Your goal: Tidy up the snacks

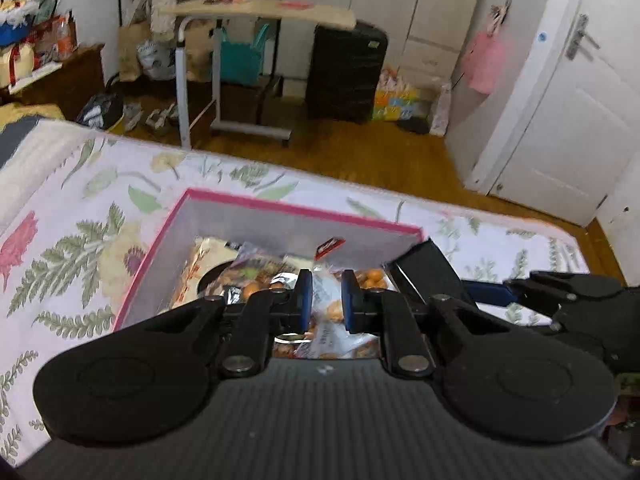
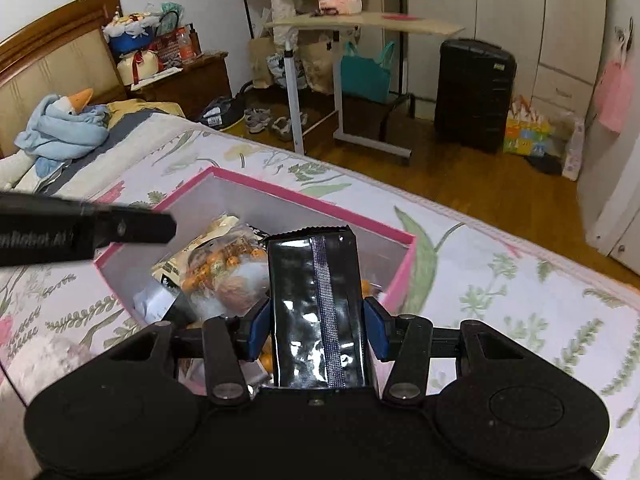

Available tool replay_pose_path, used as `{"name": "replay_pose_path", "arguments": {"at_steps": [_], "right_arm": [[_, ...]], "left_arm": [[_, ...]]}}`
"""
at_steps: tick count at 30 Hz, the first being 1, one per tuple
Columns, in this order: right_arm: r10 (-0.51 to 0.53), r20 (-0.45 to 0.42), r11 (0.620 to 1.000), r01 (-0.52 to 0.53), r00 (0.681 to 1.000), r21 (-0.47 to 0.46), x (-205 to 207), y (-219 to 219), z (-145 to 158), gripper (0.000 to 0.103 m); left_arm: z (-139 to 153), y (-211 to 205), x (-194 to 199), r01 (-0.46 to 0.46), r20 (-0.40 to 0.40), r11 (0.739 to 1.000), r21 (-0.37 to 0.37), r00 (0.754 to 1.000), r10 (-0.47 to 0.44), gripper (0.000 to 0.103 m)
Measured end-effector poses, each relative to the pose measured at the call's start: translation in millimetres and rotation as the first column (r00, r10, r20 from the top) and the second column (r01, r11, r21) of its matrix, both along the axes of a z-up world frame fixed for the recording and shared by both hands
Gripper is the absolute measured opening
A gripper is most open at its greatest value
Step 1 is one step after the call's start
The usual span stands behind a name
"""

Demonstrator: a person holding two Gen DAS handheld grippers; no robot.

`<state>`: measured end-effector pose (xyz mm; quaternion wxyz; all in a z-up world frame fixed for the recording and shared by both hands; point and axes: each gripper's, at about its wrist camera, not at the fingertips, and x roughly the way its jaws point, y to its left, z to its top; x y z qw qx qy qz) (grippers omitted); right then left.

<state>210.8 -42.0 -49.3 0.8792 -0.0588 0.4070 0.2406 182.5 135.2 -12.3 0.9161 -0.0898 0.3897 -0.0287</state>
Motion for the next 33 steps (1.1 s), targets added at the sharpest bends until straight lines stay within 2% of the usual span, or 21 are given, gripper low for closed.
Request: {"name": "replay_pose_path", "arguments": {"at_steps": [3,6,13,20,25,33], "right_arm": [[0.007,-0.033,0.999,-0.005,0.999,0.047,11.4,9.4,-10.3,0.056],[-0.008,-0.089,0.995,0.017,0.996,0.101,15.6,10.5,-17.0,0.069],[-0.065,-0.056,0.98,0.074,0.996,0.185,-19.2,-14.9,-1.1,0.069],[-0.167,-0.015,0.964,0.167,0.986,0.208,-75.3,-56.7,11.0,0.07],[-0.239,0.026,0.956,0.231,0.971,0.182,-104.7,-77.7,17.6,0.07],[-0.327,0.112,0.94,0.312,0.938,0.137,-146.6,-106.5,44.2,0.071]], "left_arm": [[-12.7,5.9,4.9,-0.009,-0.035,1.0,-0.019,0.999,0.008,0.015],[-22.1,8.4,3.9,-0.015,-0.064,1.0,-0.016,0.998,0.014,0.015],[-29.0,12.6,-15.9,0.008,-0.101,1.0,-0.026,0.995,-0.011,0.02],[-14.6,4.2,-46.8,0.053,-0.097,0.999,-0.004,0.994,-0.053,0.032],[5.0,-7.1,-70.8,0.085,-0.071,0.996,0.02,0.994,-0.083,0.041],[35.5,-33.1,-107.2,0.137,-0.021,0.99,0.03,0.99,-0.137,0.049]]}}
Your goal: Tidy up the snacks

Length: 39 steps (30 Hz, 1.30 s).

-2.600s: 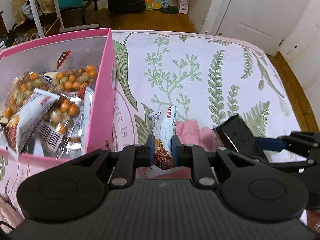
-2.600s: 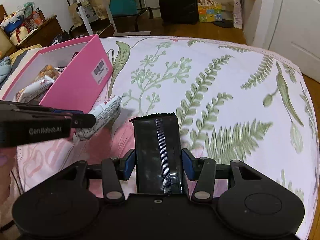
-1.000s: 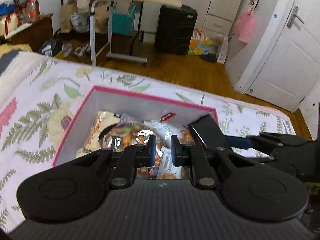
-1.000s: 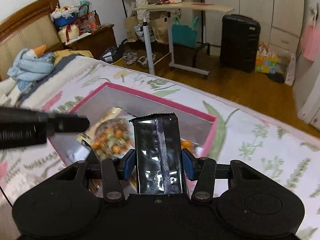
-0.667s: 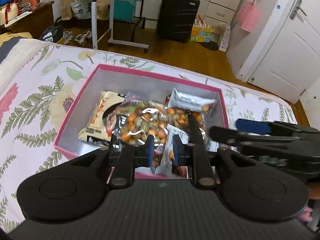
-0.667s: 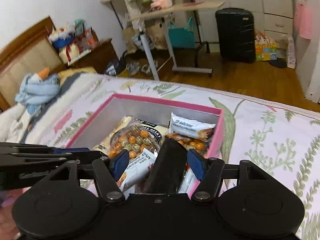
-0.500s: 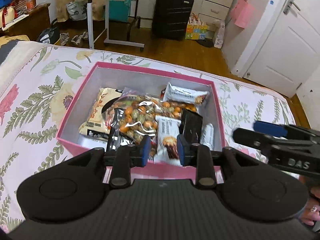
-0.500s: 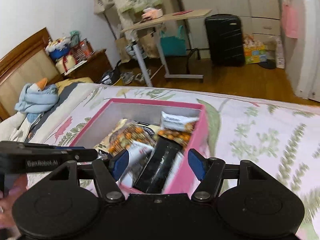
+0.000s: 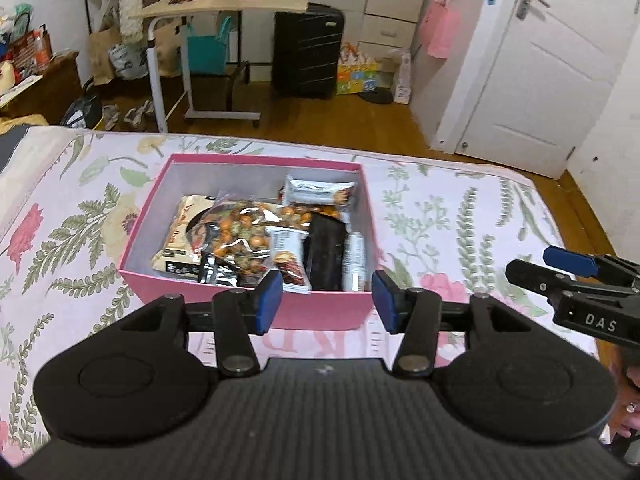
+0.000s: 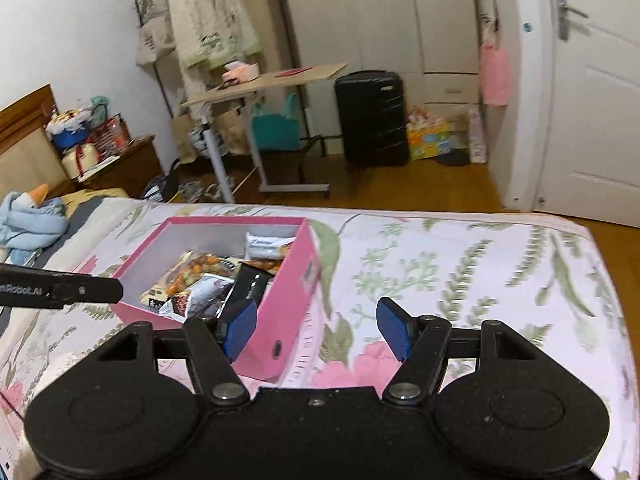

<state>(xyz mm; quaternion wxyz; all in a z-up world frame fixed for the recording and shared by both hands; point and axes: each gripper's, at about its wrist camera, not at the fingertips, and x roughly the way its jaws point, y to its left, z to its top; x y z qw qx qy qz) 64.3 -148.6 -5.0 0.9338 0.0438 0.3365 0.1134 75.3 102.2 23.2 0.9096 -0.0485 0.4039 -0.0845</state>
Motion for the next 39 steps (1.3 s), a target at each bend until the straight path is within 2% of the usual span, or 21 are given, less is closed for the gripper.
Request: {"name": "replay_pose_path", "arguments": {"at_steps": [5,8,11,15,20,23,26,32,39], "right_arm": [[-0.039,0.018,0.999,0.039,0.999,-0.012,-16.9,-8.9,10.4,0.073],[-0.065,0.009,0.998,0.065,0.998,0.013,-29.1,-13.9,12.2,0.074],[-0.104,0.013,0.994,0.104,0.994,-0.023,-41.2,-13.7,9.9,0.076],[-0.144,0.01,0.988,0.144,0.99,-0.056,-55.2,-14.4,6.2,0.083],[-0.218,-0.035,0.973,0.214,0.975,-0.09,-62.3,-17.7,1.2,0.095],[-0.292,-0.087,0.947,0.275,0.953,-0.167,-58.9,-16.1,-0.3,0.097],[-0.292,-0.058,0.939,0.275,0.955,-0.208,-64.7,-17.9,0.0,0.097],[-0.301,-0.027,0.945,0.295,0.953,-0.14,-79.2,-28.4,3.9,0.097],[-0.32,-0.019,0.937,0.314,0.947,-0.151,-87.5,-30.0,4.2,0.097]], "left_arm": [[8.7,-18.7,-20.2,0.036,0.019,0.999,0.005,0.999,-0.036,0.054],[8.0,-27.8,-31.1,0.052,0.022,0.999,-0.004,0.998,-0.052,0.062],[2.2,-35.3,-40.7,0.06,0.022,0.998,-0.003,0.998,-0.059,0.067],[-5.6,-42.8,-49.8,0.057,0.032,0.998,0.025,0.998,-0.058,0.077],[-8.2,-47.9,-56.2,0.052,0.05,0.997,0.053,0.997,-0.054,0.093],[-7.3,-49.3,-56.8,0.047,0.05,0.997,0.066,0.997,-0.051,0.094],[-6.4,-47.3,-58.2,0.029,0.055,0.998,0.064,0.998,-0.032,0.094],[-15.5,-49.4,-57.2,0.027,0.035,0.996,0.089,0.999,-0.03,0.094],[-20.3,-56.7,-60.3,0.016,0.043,0.991,0.132,0.999,-0.021,0.094]]}}
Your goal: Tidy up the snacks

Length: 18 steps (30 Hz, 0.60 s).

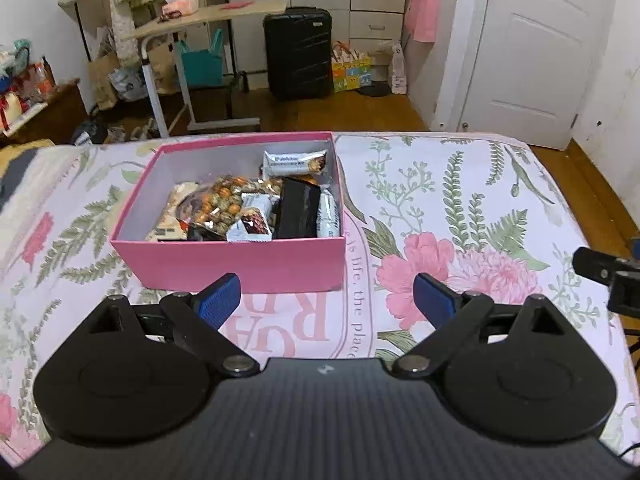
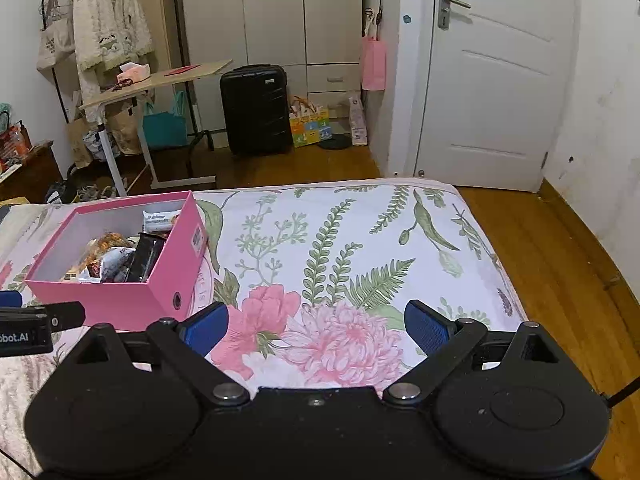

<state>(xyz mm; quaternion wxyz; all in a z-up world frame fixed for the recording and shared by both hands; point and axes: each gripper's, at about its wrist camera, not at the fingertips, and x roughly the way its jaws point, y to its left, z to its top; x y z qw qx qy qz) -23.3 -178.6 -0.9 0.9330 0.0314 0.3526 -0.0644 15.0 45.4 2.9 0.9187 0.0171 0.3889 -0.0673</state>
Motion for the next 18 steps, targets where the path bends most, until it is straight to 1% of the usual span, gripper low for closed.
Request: {"name": "replay_pose_path", "arguments": {"at_steps": [3,10,14,18], "right_arm": [[0.003,0.003,1.0,-0.003,1.0,0.004,-4.1,-0.1,-0.1,0.097],[0.014,0.024,0.999,-0.013,1.0,-0.03,-9.5,3.1,-0.7,0.097],[0.013,0.023,1.0,-0.012,1.0,-0.025,-9.0,2.9,-1.1,0.097],[0.004,0.027,0.999,-0.003,1.0,-0.048,-9.7,4.8,-1.1,0.097]], "left_arm": [[1.0,-3.5,-2.2,-0.003,0.013,1.0,0.011,1.0,0.002,0.094],[0.1,-9.3,-7.4,0.001,0.03,0.999,0.032,1.0,-0.002,0.094],[-2.2,-11.0,-7.9,-0.003,0.023,0.999,0.042,1.0,0.002,0.094],[-4.2,-10.5,-6.3,-0.014,0.006,0.999,0.051,1.0,0.014,0.094]]}}
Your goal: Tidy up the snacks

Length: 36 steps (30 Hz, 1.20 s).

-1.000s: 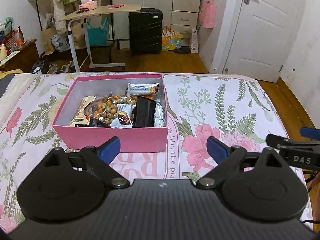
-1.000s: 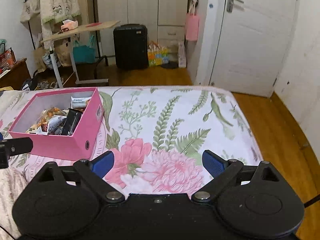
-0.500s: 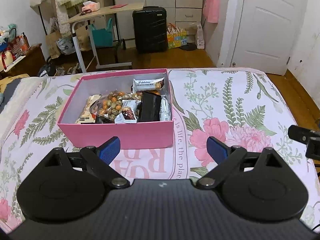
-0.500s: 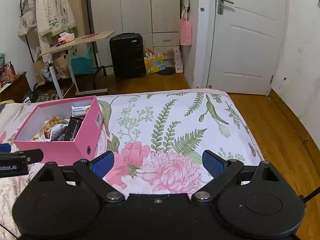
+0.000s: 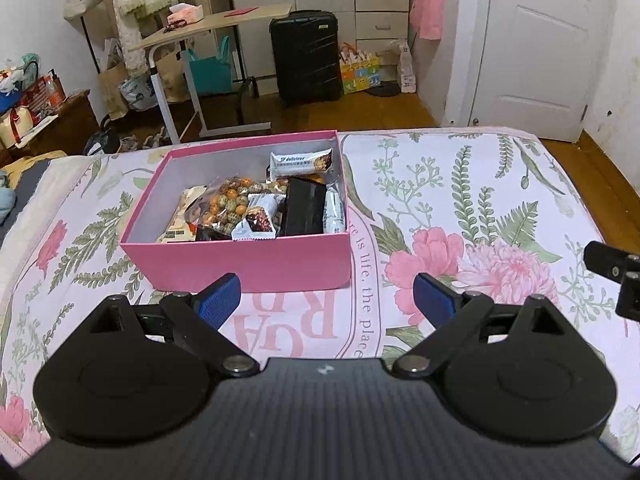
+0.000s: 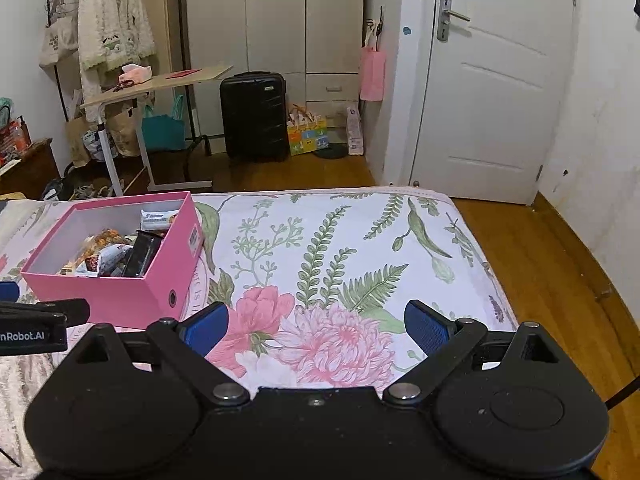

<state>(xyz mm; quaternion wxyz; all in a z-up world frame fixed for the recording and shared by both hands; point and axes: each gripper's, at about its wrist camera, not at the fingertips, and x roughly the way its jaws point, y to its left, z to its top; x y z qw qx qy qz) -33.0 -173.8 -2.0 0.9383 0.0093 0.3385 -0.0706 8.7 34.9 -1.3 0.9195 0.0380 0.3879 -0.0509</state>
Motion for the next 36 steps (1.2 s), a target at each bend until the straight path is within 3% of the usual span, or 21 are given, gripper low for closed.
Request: {"name": "replay_pose_path", "arguments": {"at_steps": [25,29,36], "right_arm": [[-0.014,0.01,0.999,0.014,1.0,-0.032,-2.2,14.4,-3.4,0.097],[-0.014,0.008,1.0,0.014,1.0,-0.025,-1.8,14.8,-4.0,0.097],[-0.02,0.001,1.0,0.02,1.0,-0.024,-0.3,16.1,-5.8,0.097]], "left_arm": [[-4.3,5.1,0.1,-0.016,-0.019,1.0,-0.008,1.0,0.016,0.094],[-4.3,5.9,0.7,-0.025,-0.03,1.0,-0.01,0.999,0.025,0.101],[-3.5,4.4,-1.4,-0.044,-0.008,0.999,0.013,0.999,0.044,0.103]]}}
